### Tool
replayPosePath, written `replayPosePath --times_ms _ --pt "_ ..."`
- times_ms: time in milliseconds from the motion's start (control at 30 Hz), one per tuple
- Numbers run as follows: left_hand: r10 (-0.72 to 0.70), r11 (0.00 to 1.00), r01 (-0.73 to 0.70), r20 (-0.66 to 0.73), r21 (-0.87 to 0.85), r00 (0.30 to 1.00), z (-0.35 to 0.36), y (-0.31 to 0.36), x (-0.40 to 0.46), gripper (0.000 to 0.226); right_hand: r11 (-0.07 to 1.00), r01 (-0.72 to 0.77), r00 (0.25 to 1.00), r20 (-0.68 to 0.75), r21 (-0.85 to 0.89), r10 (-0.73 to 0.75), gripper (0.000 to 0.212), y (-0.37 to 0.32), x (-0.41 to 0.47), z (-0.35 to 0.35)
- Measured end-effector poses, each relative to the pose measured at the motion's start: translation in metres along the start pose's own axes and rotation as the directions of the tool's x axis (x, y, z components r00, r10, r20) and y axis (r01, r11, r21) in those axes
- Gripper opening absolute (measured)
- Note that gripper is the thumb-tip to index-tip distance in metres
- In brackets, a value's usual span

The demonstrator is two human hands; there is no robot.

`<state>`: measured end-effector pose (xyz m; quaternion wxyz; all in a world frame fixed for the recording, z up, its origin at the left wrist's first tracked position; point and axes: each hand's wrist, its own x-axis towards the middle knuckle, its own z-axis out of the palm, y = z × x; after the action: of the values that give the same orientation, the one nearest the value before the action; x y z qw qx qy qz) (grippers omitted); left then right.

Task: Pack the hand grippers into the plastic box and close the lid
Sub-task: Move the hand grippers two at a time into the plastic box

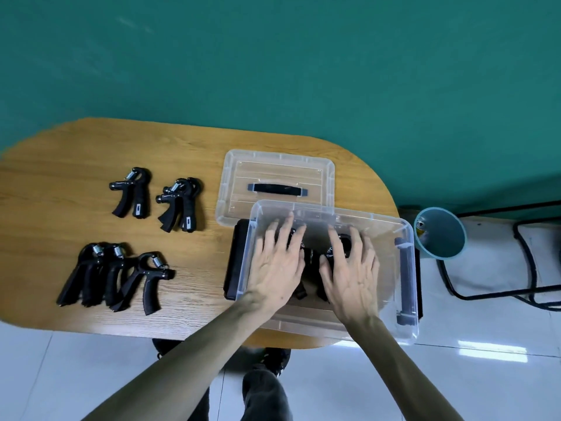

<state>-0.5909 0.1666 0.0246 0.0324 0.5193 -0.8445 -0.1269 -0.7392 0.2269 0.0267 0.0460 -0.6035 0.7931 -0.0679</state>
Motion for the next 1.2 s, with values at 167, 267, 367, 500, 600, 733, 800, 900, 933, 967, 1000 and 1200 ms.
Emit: replayPosePath --times_ms 167,267,367,500,600,733,800,900,933,967,1000,1200 --pt "-0.029 1.0 0.029 -0.125 0.004 0.992 -0.038 -0.054 -0.003 0.054 0.996 0.085 0.996 -0.015 0.015 -0.085 0.057 -0.06 0.016 -0.021" --pt "-0.121 0.993 0.119 -0.107 -0.024 0.987 -0.053 -0.102 -0.011 0.055 0.989 0.139 0.989 0.035 0.053 -0.141 0.06 -0.112 0.026 -0.025" --pt "-0.21 0.977 0.206 -0.096 -0.048 0.973 -0.063 -0.154 -0.023 0.051 0.976 0.195 0.977 0.072 0.097 -0.203 0.062 -0.17 0.034 -0.019" --pt "-0.263 0.965 0.263 -0.055 -0.007 0.963 -0.071 -0.222 -0.04 0.051 0.962 0.243 0.959 0.119 0.126 -0.258 0.064 -0.241 0.043 0.002" --pt "-0.306 0.952 0.306 -0.023 -0.013 0.952 -0.073 -0.271 -0.051 0.051 0.959 0.264 0.948 0.155 0.107 -0.278 0.065 -0.286 0.048 0.021" --pt "-0.362 0.932 0.362 0.009 -0.014 0.932 -0.073 -0.326 -0.06 0.05 0.954 0.29 0.93 0.214 0.072 -0.298 0.065 -0.332 0.059 0.047" --pt "-0.398 0.917 0.399 0.043 -0.018 0.916 -0.068 -0.354 -0.066 0.051 0.953 0.299 0.922 0.242 0.044 -0.301 0.066 -0.354 0.066 0.062" --pt "-0.445 0.893 0.449 0.101 -0.023 0.89 -0.056 -0.39 -0.081 0.053 0.951 0.309 0.914 0.27 0.022 -0.303 0.066 -0.384 0.077 0.083" --pt "-0.454 0.888 0.46 0.123 -0.023 0.882 -0.049 -0.401 -0.089 0.053 0.95 0.312 0.909 0.281 0.026 -0.306 0.067 -0.395 0.081 0.092" --pt "-0.463 0.881 0.472 0.147 -0.025 0.874 -0.041 -0.411 -0.097 0.054 0.948 0.316 0.903 0.296 0.028 -0.31 0.067 -0.406 0.085 0.1" --pt "-0.471 0.876 0.481 0.168 -0.026 0.866 -0.034 -0.418 -0.104 0.054 0.947 0.319 0.899 0.309 0.026 -0.311 0.069 -0.416 0.09 0.109" --pt "-0.484 0.848 0.523 0.27 -0.09 0.832 0.007 -0.448 -0.132 0.063 0.958 0.282 0.89 0.356 0.061 -0.285 0.07 -0.473 0.122 0.168"
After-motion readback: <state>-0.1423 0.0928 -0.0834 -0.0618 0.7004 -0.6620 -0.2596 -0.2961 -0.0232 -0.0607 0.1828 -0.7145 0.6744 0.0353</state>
